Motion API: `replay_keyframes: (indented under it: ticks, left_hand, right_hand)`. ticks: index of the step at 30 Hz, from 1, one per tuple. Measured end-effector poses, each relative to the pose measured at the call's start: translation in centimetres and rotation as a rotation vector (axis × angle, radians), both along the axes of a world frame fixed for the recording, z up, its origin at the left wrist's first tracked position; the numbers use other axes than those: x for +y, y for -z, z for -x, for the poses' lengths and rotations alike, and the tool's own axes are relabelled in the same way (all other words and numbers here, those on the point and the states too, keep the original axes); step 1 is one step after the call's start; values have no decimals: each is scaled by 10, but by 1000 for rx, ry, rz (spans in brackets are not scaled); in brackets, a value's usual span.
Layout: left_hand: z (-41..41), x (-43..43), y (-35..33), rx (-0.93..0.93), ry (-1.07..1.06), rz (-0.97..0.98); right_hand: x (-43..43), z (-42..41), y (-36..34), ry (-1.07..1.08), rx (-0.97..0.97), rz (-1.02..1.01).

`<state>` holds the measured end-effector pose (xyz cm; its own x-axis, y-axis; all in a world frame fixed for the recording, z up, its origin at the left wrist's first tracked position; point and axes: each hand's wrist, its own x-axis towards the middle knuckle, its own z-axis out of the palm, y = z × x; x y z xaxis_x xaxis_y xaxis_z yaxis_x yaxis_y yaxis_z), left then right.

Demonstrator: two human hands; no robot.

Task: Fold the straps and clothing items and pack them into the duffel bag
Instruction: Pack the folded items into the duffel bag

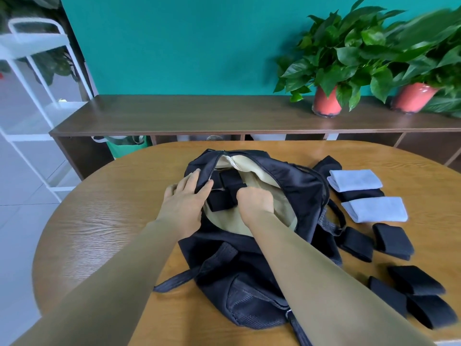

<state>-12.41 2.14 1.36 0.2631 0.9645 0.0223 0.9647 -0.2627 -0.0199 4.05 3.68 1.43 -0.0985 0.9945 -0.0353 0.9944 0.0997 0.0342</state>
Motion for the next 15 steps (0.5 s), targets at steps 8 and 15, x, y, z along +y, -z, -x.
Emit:
replay_keyframes:
  ticks: [8,15]
  left_hand:
    - [-16,-16,-22,53,1,-30]
    - [-61,-37,-31,68,53,-81]
  right_hand:
    - [-25,-21,-28,-47,-46,-140]
    - [-71,-84,-36,-30,-38,-586]
